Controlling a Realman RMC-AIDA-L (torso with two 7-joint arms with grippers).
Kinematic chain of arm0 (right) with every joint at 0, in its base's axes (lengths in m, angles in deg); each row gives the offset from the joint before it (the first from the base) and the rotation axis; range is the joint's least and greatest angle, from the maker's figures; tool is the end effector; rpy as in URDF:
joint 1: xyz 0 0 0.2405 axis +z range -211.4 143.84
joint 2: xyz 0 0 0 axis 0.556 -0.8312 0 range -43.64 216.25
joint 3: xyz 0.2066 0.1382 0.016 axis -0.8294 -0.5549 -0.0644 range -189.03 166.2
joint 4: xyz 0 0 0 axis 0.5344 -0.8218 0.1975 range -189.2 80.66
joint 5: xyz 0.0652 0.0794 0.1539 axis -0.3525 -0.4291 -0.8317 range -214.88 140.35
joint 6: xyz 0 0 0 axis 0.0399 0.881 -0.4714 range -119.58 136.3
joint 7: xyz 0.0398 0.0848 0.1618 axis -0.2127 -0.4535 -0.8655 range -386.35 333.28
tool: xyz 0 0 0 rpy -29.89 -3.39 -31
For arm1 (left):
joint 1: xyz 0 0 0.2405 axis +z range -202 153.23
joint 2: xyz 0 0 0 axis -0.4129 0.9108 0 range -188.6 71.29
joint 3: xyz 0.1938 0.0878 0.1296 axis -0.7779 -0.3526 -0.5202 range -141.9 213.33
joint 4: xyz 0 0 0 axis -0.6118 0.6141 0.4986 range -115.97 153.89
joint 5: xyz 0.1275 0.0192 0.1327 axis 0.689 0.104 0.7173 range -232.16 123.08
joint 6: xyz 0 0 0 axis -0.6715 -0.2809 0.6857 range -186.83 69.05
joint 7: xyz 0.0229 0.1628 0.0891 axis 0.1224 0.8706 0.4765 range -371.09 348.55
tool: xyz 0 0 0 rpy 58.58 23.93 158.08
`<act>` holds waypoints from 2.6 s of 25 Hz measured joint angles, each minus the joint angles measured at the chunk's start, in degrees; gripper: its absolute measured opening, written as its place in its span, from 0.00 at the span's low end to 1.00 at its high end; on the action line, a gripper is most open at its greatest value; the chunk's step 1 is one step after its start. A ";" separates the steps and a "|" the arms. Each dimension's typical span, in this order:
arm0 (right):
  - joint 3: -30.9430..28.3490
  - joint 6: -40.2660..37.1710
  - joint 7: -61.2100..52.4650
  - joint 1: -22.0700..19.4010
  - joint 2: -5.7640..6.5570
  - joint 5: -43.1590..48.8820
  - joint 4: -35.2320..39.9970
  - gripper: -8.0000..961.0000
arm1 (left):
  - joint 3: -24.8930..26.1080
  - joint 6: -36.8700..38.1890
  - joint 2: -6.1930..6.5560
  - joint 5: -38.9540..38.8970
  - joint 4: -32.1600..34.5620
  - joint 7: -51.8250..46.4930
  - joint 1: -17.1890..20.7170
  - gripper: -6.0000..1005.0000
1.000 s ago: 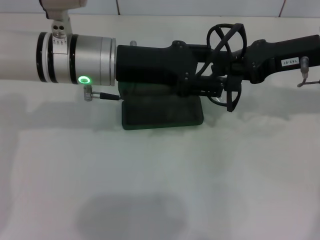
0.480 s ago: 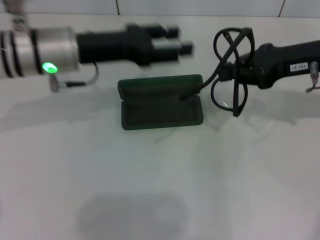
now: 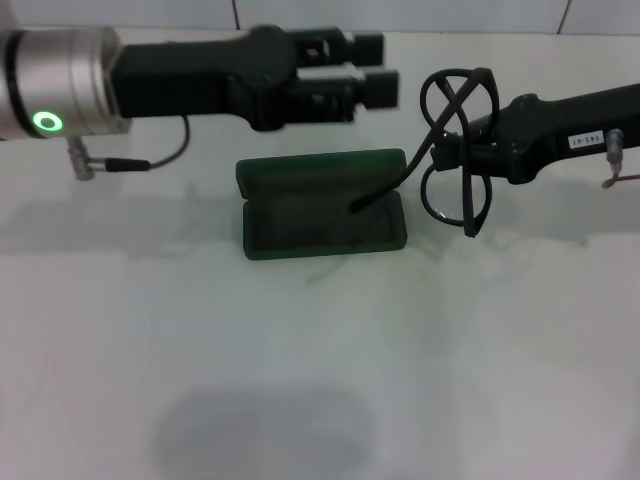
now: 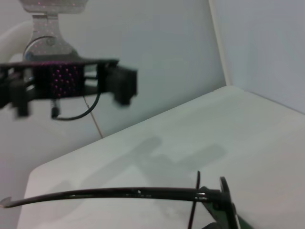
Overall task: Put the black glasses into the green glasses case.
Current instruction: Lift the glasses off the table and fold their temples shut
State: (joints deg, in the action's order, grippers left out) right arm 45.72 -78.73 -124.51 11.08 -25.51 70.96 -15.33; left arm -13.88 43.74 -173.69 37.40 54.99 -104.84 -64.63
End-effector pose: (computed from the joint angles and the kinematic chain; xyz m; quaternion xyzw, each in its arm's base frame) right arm 0.1460 0.3721 -0.0216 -0.9661 0.1832 0.1760 0.0466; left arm -0.1117 0.3289 0.0053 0.9051 0.1716 0.3874 0.0350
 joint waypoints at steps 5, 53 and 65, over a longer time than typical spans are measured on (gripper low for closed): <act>-0.02 1.97 -0.02 0.50 -0.30 0.10 0.05 0.11 | -3.44 -0.01 -0.27 0.46 -0.44 -0.92 -1.84 0.70; -0.71 -1.86 0.29 0.82 -0.58 -5.54 1.93 0.11 | -5.89 -0.64 -3.62 5.67 -0.30 0.54 -4.28 0.70; -0.72 -3.57 0.33 0.94 -1.00 -5.63 2.75 0.11 | -7.07 -0.59 -3.80 5.84 -0.49 0.71 -4.42 0.70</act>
State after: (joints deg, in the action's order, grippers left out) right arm 45.01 -82.30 -124.18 12.03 -26.52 65.34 -12.58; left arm -20.95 43.16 -177.49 43.24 54.50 -104.13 -69.04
